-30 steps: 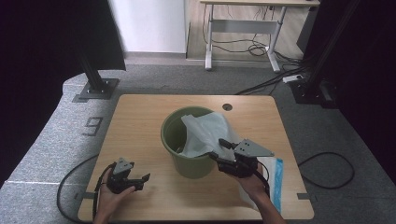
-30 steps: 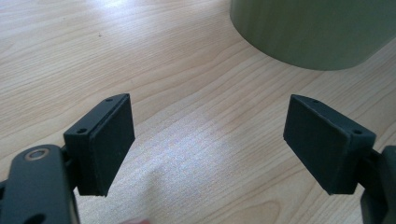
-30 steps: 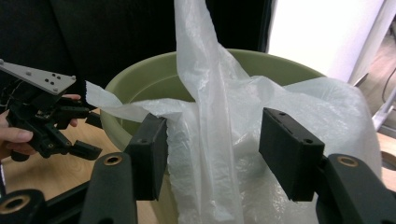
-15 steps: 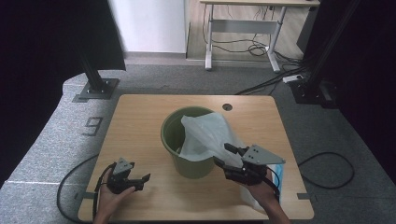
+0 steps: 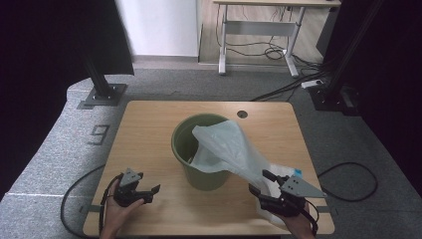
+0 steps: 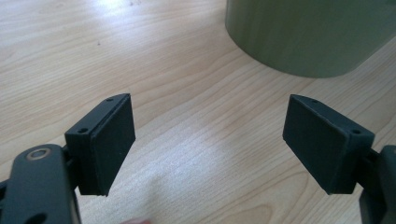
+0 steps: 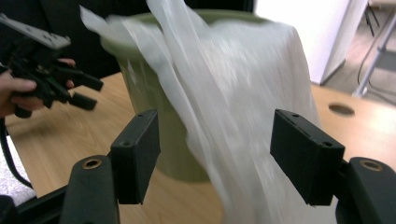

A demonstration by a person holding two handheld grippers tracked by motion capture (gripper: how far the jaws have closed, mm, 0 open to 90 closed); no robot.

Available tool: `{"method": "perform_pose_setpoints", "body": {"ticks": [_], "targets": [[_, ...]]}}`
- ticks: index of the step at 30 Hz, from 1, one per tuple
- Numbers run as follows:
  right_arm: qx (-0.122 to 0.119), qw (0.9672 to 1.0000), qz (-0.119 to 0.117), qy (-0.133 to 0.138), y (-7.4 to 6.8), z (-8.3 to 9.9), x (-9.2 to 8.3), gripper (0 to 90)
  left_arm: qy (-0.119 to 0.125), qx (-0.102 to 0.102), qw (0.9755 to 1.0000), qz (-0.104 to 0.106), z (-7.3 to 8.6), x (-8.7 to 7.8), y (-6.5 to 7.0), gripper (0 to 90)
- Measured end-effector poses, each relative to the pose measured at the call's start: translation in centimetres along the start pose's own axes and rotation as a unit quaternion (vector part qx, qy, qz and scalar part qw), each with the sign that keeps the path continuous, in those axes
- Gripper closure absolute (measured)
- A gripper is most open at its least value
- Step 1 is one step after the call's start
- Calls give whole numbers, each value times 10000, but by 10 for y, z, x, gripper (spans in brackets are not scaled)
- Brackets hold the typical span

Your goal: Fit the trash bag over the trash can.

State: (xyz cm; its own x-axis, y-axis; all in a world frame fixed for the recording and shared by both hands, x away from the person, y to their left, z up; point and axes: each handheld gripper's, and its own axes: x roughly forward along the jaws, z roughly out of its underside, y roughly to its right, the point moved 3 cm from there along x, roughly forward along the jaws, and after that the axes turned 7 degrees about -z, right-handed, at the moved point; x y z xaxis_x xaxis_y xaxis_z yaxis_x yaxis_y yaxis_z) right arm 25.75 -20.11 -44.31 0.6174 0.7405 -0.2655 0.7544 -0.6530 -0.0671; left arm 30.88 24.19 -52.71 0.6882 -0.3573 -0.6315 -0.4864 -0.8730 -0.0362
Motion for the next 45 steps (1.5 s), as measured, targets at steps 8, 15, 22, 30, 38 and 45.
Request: {"method": "perform_pose_setpoints", "body": {"ticks": [8,15,22,30,38,45], "targets": [[371,9986,248,-299,13,37,8,334,119,-98,9999,30,-4,-4,1,165],[443,9963,424,-601,20,53,17,622,243,-151,9994,177,-11,-12,6,165],[436,9966,564,-401,34,38,11,883,379,-152,9988,266,-25,-26,13,172],[-68,9983,578,-11,32,-8,1,885,658,-21,9971,376,-47,-49,23,183],[-275,9981,549,87,32,-38,3,884,918,51,9950,381,-69,-63,29,183],[-187,9990,391,135,31,-45,9,883,1093,173,9934,316,-94,-77,35,189]]}}
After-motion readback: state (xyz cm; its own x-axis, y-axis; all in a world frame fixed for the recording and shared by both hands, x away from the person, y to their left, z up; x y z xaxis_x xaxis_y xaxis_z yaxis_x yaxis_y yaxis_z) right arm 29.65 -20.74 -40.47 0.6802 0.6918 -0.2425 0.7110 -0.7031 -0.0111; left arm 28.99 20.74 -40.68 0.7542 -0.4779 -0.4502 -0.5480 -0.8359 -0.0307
